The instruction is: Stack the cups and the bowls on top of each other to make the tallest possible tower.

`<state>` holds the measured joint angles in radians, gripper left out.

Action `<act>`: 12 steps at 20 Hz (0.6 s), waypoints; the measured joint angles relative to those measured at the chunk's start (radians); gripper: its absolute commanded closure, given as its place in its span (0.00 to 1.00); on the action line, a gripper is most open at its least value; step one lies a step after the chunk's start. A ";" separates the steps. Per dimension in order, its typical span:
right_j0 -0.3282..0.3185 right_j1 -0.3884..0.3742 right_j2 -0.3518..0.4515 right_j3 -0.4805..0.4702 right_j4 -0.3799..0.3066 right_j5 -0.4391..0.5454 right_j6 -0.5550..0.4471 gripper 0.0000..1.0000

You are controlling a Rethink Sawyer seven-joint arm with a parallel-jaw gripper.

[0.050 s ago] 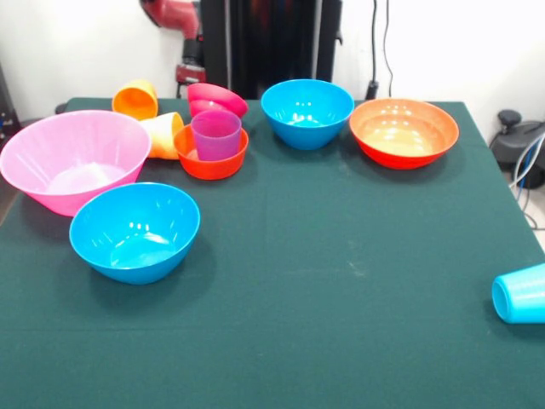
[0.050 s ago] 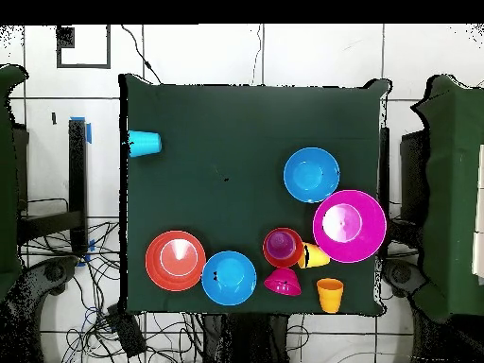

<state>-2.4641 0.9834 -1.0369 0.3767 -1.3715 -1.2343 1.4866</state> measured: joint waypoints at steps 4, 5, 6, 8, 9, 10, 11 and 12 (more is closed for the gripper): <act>0.031 0.008 0.002 0.012 -0.002 -0.003 0.000 0.00; 0.052 0.009 0.006 0.025 -0.002 -0.009 0.000 0.00; 0.067 0.008 0.010 0.036 -0.002 -0.013 0.000 0.00; 0.123 -0.002 0.027 0.085 0.004 -0.023 0.000 0.00; 0.135 -0.005 0.030 0.098 0.005 -0.024 0.000 0.00; 0.160 -0.019 0.040 0.132 0.012 -0.024 0.000 0.00; 0.184 -0.033 0.049 0.166 0.018 -0.024 0.000 0.00; 0.191 -0.040 0.053 0.181 0.021 -0.025 0.000 0.00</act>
<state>-2.2729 0.9429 -0.9839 0.5572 -1.3503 -1.2588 1.4866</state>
